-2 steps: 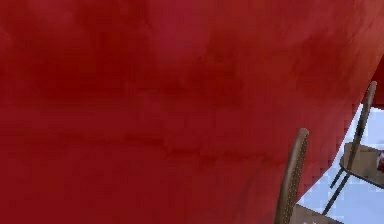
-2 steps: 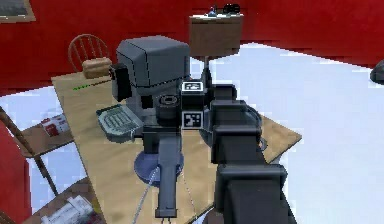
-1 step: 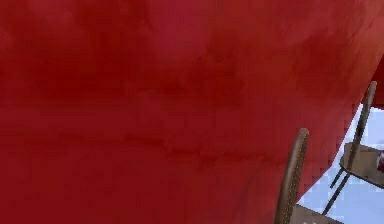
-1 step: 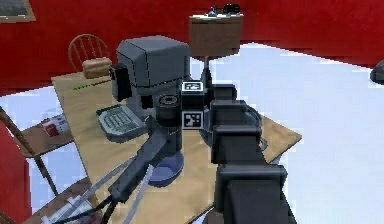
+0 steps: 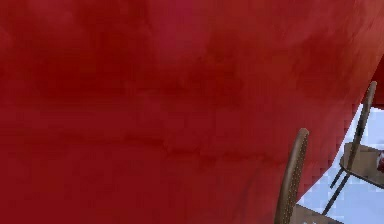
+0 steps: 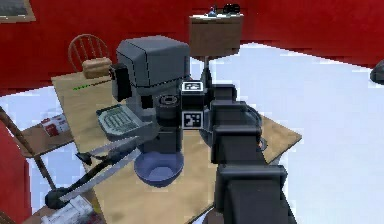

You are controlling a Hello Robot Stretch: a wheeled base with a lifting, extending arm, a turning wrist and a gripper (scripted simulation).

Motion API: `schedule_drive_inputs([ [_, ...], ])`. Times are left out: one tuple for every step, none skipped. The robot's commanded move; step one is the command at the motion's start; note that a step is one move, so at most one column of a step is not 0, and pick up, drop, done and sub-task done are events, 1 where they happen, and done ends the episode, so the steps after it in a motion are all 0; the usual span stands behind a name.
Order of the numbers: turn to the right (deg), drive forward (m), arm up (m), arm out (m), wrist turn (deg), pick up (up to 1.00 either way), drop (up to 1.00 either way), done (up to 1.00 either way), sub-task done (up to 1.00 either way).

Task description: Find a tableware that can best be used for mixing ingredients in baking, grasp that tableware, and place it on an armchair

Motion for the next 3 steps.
schedule_drive_inputs([
  [0.0,0.0,0.0,0.0,45.0,0.0,0.0,0.0,0.0],
  [0.0,0.0,0.0,0.0,24.0,0.0,0.0,0.0,0.0],
  [0.0,0.0,-0.22,0.0,0.0,0.0,0.0,0.0,0.0],
])
